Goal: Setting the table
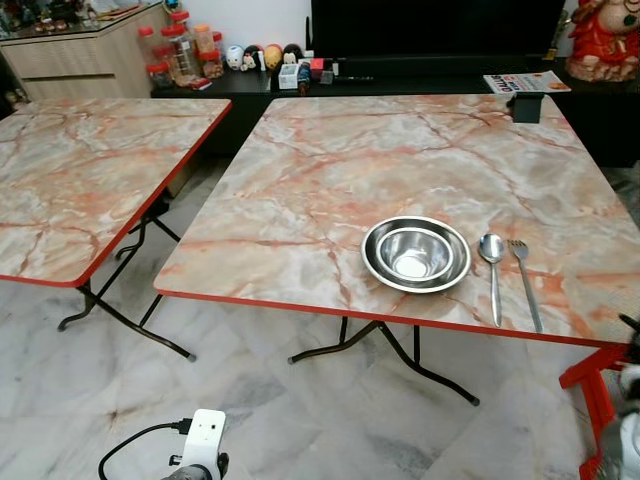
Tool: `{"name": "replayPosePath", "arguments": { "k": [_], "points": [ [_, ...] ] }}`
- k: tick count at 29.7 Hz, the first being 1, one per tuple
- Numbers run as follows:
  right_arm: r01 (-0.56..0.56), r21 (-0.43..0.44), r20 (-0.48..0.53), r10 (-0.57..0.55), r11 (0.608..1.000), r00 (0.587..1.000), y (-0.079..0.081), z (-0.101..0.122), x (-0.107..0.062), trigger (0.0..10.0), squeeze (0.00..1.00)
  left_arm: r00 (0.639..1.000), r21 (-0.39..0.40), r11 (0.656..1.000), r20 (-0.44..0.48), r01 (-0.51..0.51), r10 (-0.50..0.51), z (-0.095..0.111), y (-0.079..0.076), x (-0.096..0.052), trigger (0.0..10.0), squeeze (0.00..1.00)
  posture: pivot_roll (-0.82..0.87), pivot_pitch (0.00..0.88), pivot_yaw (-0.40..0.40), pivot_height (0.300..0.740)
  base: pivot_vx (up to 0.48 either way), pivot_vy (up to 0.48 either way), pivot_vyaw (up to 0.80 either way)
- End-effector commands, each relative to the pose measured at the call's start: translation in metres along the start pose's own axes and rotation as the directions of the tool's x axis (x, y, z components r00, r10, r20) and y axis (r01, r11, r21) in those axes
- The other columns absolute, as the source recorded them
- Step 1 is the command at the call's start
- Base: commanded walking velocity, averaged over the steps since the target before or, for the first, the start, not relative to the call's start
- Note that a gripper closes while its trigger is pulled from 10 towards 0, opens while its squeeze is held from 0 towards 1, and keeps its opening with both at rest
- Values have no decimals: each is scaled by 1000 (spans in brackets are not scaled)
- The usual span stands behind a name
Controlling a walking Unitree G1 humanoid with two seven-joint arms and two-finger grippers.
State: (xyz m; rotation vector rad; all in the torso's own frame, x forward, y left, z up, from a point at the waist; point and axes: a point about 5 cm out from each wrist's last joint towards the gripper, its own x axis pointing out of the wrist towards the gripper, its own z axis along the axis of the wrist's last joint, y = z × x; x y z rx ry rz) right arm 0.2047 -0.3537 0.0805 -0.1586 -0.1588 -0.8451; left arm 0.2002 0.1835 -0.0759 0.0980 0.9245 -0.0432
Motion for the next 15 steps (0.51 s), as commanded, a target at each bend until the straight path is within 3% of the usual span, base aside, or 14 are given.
{"name": "replayPosePath", "arguments": {
  "k": [1, 4, 7, 8, 9, 11, 13, 15],
  "points": [
    [70, -58, -40, -72, 996, 997, -4, -8, -6, 10000, 0, 1000, 10, 1000, -9, -5, 5, -1, 3, 0, 10000, 0, -113, 0, 80, 740, 0, 0, 0],
    [152, -100, -99, -162, 983, 982, -9, -22, -18, 10000, 0, 1000, 7, 1000, -12, -4, 4, -3, 3, -1, 10000, 0, -114, 0, 80, 740, 0, 0, 0],
    [206, -125, -224, -230, 971, 947, -11, -44, -32, 10000, 0, 1000, 5, 1000, -14, -2, 2, -4, 1, -1, 10000, 0, -112, 0, 77, 740, 0, 0, 0],
    [216, -136, -312, -249, 967, 917, -10, -57, -40, 10000, 0, 1000, 4, 1000, -15, -2, 2, -4, 1, -1, 10000, 0, -110, 0, 73, 740, 0, 0, 0],
    [216, -136, -312, -249, 967, 917, -10, -57, -40, 10000, 0, 1000, 4, 1000, -15, -2, 2, -4, 1, -1, 10000, 0, -110, 0, 73, 740, 0, 0, 0],
    [221, -156, -442, -268, 963, 856, -6, -78, -59, 10000, 0, 1000, -2, 1000, -15, -5, 5, -4, 1, -1, 10000, 0, -103, 0, 67, 740, 0, 0, 0],
    [202, -166, -490, -258, 965, 832, -4, -85, -66, 10000, 0, 1000, -4, 1000, -13, -5, 5, -4, 1, -1, 10000, 0, -103, 0, 67, 740, 0, 0, 0],
    [163, -171, -601, -234, 972, 764, 0, -100, -80, 10000, 0, 1000, -6, 1000, -13, -6, 6, -4, 1, -1, 10000, 0, -101, 0, 62, 740, 0, 0, 0]
  ]
}}
